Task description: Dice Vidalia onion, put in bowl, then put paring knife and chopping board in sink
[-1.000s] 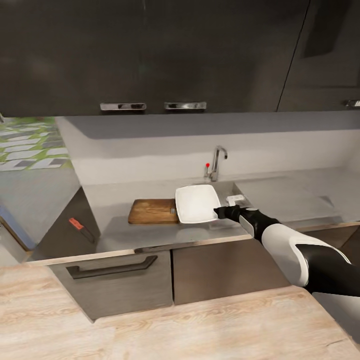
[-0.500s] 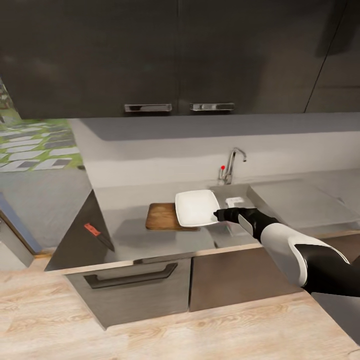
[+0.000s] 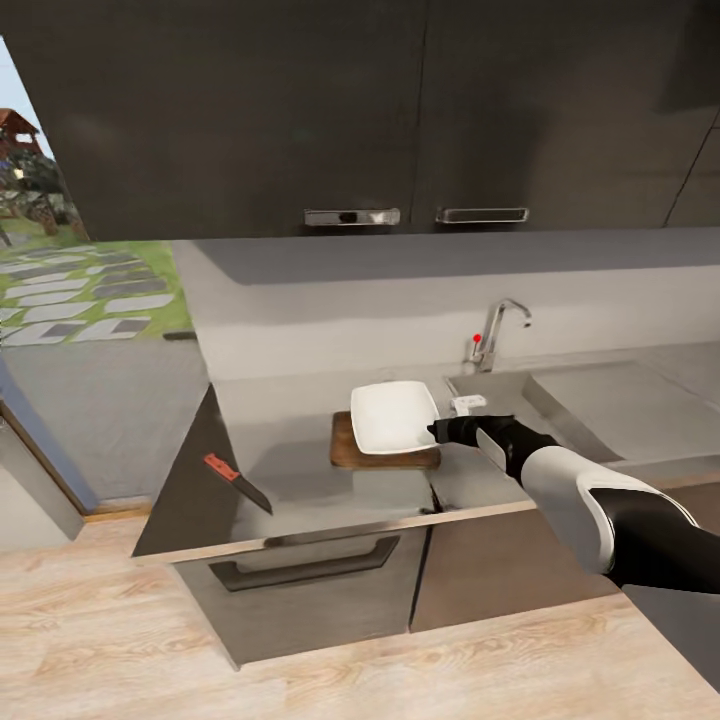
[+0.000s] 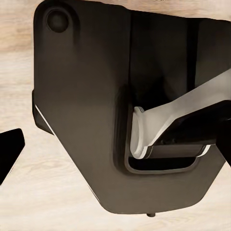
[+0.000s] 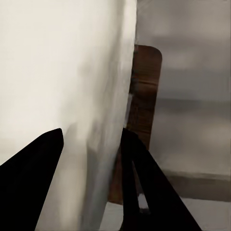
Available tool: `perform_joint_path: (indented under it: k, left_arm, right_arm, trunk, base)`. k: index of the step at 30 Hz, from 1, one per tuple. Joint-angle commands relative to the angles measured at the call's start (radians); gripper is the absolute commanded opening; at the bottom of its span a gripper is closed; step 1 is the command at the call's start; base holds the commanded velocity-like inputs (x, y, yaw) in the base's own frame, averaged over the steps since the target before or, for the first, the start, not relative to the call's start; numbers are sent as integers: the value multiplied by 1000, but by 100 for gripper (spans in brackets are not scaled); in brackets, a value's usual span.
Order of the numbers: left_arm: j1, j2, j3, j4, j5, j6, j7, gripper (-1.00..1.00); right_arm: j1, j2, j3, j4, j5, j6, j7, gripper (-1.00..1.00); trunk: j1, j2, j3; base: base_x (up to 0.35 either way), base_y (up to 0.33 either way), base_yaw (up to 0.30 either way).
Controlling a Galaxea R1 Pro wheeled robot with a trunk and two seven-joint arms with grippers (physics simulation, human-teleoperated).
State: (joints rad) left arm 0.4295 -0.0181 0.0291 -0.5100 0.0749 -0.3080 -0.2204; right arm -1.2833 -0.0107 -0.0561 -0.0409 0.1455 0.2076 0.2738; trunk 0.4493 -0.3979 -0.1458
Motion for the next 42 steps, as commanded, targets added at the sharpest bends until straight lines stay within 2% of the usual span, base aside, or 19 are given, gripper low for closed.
perform_joint_path:
  k: [1,32,42]
  left_arm:
    - [0,0,3,-1,8,1,-9,100]
    - [0,0,3,1,8,3,-8,100]
    - [0,0,3,1,8,3,-8,100]
  right_arm:
    - [-1,1,-10,-2,9,6,4,-100]
    - [-1,-2,-10,-2,9,5,6,-100]
    - [-1,-2,-11,-2,10,6,5,-100]
  trunk:
    - [1,-2,-2]
    - [1,-2,-2]
    - [1,-2,-5]
  base:
    - [3,302,0]
    - [0,302,1]
    - [0,302,198]
